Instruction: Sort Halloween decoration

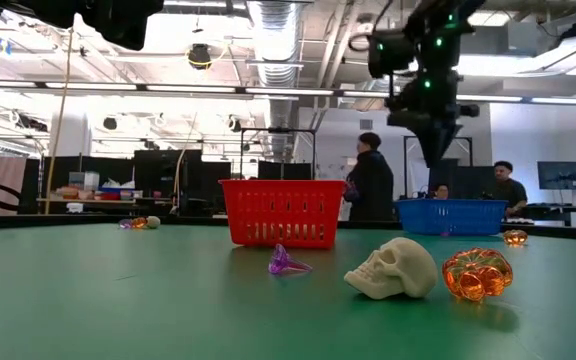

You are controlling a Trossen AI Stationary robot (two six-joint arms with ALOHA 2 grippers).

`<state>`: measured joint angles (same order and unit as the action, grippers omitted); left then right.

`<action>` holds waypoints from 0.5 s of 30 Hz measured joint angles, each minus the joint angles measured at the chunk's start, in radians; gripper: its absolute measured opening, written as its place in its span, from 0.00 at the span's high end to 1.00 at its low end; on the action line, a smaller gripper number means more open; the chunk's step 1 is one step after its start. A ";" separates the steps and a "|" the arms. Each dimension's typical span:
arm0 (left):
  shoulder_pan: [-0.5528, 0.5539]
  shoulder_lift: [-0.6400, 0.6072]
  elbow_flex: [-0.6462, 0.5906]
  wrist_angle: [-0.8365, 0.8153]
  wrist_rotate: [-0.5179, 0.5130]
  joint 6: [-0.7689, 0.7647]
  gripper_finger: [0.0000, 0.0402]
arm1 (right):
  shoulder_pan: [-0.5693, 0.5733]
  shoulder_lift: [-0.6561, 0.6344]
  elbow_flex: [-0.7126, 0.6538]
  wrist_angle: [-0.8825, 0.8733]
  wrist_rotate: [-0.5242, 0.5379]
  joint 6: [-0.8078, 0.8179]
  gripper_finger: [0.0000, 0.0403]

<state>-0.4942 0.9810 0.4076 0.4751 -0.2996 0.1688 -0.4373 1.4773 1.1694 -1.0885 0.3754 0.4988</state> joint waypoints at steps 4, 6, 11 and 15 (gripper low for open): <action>0.000 0.000 0.000 -0.004 0.000 0.003 0.62 | -0.080 0.000 -0.035 0.013 -0.019 0.020 0.83; 0.000 0.000 0.000 -0.019 -0.001 0.005 0.62 | -0.082 0.000 -0.043 0.024 -0.038 0.016 0.83; 0.000 0.000 0.000 -0.031 -0.016 0.011 0.62 | -0.021 0.000 -0.044 0.021 -0.045 0.042 0.83; 0.000 0.000 0.000 -0.039 -0.020 0.011 0.62 | 0.076 0.000 -0.055 0.037 -0.095 0.086 0.80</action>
<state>-0.4938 0.9813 0.4080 0.4357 -0.3199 0.1799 -0.3616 1.4776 1.1142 -1.0513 0.2805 0.5848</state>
